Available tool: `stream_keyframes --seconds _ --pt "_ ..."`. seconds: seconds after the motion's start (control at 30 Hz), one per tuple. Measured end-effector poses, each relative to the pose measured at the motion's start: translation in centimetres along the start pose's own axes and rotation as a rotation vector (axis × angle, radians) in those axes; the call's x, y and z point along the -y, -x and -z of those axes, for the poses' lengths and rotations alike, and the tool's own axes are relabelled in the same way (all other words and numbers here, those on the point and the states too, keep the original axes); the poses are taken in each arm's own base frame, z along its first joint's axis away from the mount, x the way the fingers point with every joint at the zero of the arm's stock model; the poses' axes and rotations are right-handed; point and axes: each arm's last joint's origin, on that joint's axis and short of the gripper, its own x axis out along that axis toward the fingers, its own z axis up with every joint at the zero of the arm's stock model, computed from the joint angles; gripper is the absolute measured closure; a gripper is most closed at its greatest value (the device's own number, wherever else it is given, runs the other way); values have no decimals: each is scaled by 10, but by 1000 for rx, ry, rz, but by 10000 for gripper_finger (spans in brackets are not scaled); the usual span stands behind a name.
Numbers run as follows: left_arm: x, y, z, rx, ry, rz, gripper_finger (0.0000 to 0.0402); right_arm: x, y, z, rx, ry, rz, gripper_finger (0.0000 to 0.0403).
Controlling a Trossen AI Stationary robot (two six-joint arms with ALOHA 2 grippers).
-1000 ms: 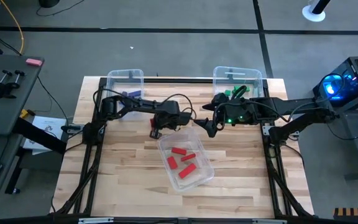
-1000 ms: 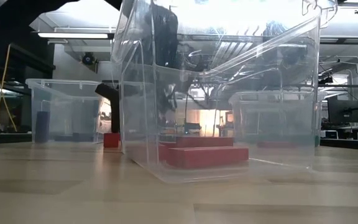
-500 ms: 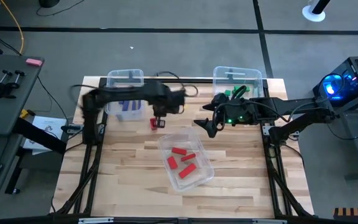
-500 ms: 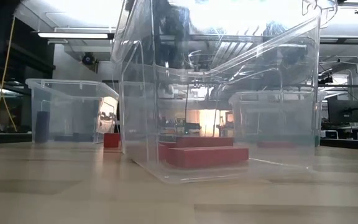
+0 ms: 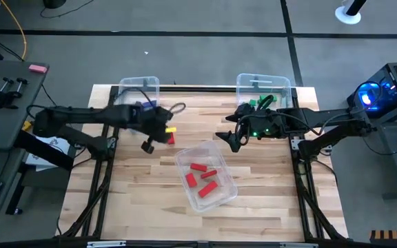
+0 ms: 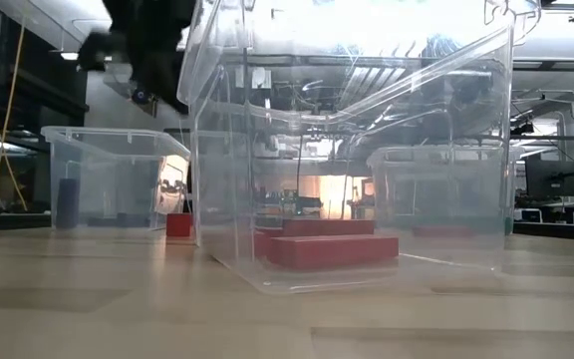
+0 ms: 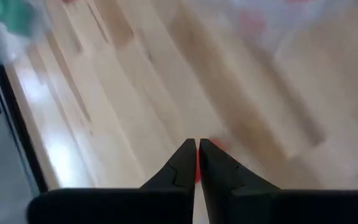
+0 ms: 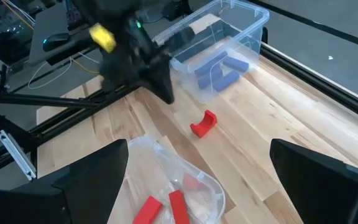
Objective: Sort blocks
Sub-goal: Put the block into the bottom transparent bin
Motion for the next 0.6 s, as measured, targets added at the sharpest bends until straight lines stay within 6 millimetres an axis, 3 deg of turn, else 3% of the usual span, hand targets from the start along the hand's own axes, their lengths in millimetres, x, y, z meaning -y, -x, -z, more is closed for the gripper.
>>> stream_keyframes --seconds 0.17,0.6 --pt "11 -22 -6 -120 -148 -26 351 0 0 0 3 -31 -2 14" --pt "14 -58 -7 -194 -174 113 226 0 0 0 3 -70 -3 14"
